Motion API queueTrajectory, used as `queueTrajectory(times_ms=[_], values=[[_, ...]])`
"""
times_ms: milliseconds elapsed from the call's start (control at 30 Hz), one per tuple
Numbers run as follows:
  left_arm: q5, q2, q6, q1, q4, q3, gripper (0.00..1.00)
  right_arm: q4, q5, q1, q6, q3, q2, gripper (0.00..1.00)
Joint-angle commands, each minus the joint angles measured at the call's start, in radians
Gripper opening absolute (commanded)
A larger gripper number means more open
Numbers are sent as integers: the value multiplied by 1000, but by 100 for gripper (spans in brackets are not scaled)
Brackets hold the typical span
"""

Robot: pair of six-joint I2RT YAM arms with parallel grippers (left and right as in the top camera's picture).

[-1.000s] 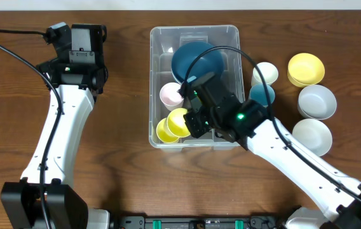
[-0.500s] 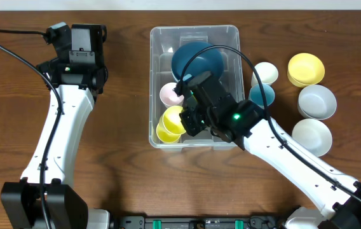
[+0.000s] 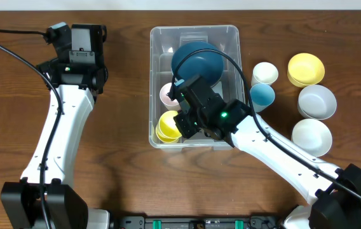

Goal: Pack container
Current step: 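Carry the yellow cup into the container and drop it onto the first yellow cup, then move the right gripper back and grasp the blue cup rim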

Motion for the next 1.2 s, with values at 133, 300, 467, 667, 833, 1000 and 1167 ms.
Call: queueTrajectory(times_ms=[133,300,467,667,833,1000,1167], values=[[-23,-15,6,3,-3,3,98,-22,3,10,-11,23,0,1],[-23,-15,6,3,-3,3,98,-50,4,10,-11,23,0,1],[-23,-15,6,3,-3,3,98,-31,3,10,-13,23,0,56],[-23,-15,6,3,-3,3,98,3,-2,8,-45,35,-11,68],[-23,-15,6,3,-3,3,98,-38,4,-34,-45,82,-57,75],[-23,-15,6,3,-3,3,98,-74,27,-113,-45,97,-167,99],[-23,-15,6,3,-3,3,98,-187,31,-203,-105,97,-312,99]])
